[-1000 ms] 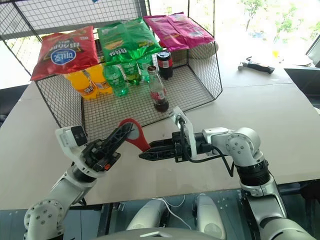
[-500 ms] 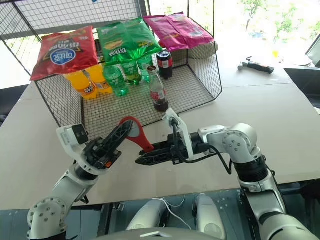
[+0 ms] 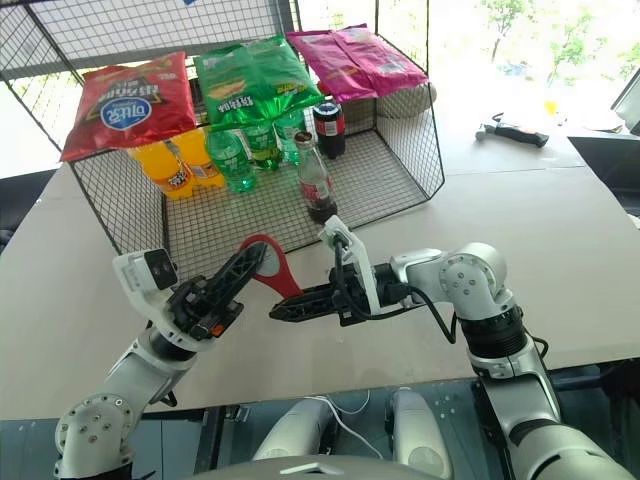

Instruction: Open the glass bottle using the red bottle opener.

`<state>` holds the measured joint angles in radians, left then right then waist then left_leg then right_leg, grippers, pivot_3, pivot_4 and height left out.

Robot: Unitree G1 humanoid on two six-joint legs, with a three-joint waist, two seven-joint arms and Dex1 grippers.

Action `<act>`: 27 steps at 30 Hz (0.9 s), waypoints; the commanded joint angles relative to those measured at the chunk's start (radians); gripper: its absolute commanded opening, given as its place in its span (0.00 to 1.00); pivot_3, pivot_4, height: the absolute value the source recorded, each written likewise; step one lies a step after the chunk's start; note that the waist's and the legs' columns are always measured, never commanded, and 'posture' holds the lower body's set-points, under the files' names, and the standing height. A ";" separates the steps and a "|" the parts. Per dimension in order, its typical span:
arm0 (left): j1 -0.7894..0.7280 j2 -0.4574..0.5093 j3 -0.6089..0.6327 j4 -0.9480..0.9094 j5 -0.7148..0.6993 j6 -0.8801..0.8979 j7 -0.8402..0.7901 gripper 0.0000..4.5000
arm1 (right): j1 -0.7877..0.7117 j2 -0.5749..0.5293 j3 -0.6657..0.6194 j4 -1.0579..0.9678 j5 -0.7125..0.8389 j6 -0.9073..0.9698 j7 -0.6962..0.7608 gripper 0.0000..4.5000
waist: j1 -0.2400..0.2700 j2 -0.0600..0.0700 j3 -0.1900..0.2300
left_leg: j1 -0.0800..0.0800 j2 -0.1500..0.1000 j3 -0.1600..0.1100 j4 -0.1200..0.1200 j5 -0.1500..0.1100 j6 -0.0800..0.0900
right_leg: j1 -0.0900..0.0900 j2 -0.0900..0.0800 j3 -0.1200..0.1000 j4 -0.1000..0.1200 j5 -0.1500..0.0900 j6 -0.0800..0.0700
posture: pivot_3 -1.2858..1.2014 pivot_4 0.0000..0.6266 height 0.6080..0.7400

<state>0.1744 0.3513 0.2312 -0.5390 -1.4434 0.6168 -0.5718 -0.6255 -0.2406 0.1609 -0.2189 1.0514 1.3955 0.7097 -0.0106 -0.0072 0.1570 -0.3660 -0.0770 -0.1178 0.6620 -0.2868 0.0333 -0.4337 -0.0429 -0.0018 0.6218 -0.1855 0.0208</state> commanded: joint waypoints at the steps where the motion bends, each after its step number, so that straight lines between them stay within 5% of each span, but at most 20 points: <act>1: 0.007 0.019 -0.012 -0.021 0.031 0.005 0.001 0.00 | -0.016 -0.001 -0.014 -0.038 0.022 -0.003 0.001 0.01 | 0.000 0.000 0.000 | 0.000 0.000 0.000 0.000 0.000 0.000 | 0.000 0.000 0.000 0.000 0.000 0.000 | 0.52 0.24 0.96; 2: 0.010 0.022 -0.016 -0.022 0.034 0.008 -0.003 0.16 | -0.015 -0.004 -0.013 -0.039 0.021 -0.004 0.002 0.00 | 0.000 0.000 0.000 | 0.000 0.000 0.000 0.000 0.000 0.000 | 0.000 0.000 0.000 0.000 0.000 0.000 | 0.52 0.24 0.96; 3: 0.012 0.022 -0.018 -0.022 0.043 0.005 -0.004 0.19 | -0.013 -0.005 -0.012 -0.040 0.021 -0.005 0.002 0.00 | -0.001 0.000 0.000 | 0.000 0.000 0.000 0.000 0.000 0.000 | 0.000 0.000 0.000 0.000 0.000 0.000 | 0.52 0.24 0.96; 10: 0.011 0.002 0.026 -0.013 0.012 -0.019 -0.006 0.88 | 0.015 -0.028 -0.033 -0.037 0.013 -0.029 0.007 0.00 | 0.000 0.000 0.000 | 0.000 0.000 0.000 0.000 0.000 0.000 | 0.000 0.000 0.000 0.000 0.000 0.000 | 0.52 0.24 0.96; 15: 0.004 -0.001 0.063 -0.018 -0.004 -0.046 0.006 0.88 | 0.077 -0.079 -0.105 -0.028 -0.002 -0.091 0.001 0.00 | 0.001 0.000 0.000 | -0.001 0.000 0.000 0.000 0.000 0.000 | 0.000 0.000 0.000 -0.001 0.000 0.000 | 0.52 0.24 0.96; 20: -0.048 -0.005 0.029 0.036 0.362 -0.194 0.059 0.88 | 0.208 -0.151 -0.217 -0.014 -0.244 -0.423 -0.085 0.00 | 0.012 0.000 0.000 | -0.001 0.000 0.001 0.000 0.000 0.000 | 0.000 0.000 0.000 -0.001 0.000 0.000 | 0.52 0.24 0.96; 27: -0.180 0.024 -0.109 0.198 0.812 -0.376 0.052 0.88 | 0.329 -0.186 -0.176 -0.009 -0.674 -0.925 -0.240 0.00 | 0.024 0.000 0.001 | 0.000 0.000 0.005 -0.001 0.002 -0.003 | 0.000 0.001 0.004 -0.002 -0.001 0.002 | 0.52 0.24 0.96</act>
<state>0.0269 0.3611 0.1452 -0.3645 -0.7427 0.3147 -0.5165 -0.3137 -0.4342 -0.0142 -0.1802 0.4439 0.5799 0.5021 0.0130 -0.0072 0.1576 -0.3656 -0.0759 -0.1127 0.6610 -0.2849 0.0298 -0.4342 -0.0408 0.0023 0.6200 -0.1858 0.0219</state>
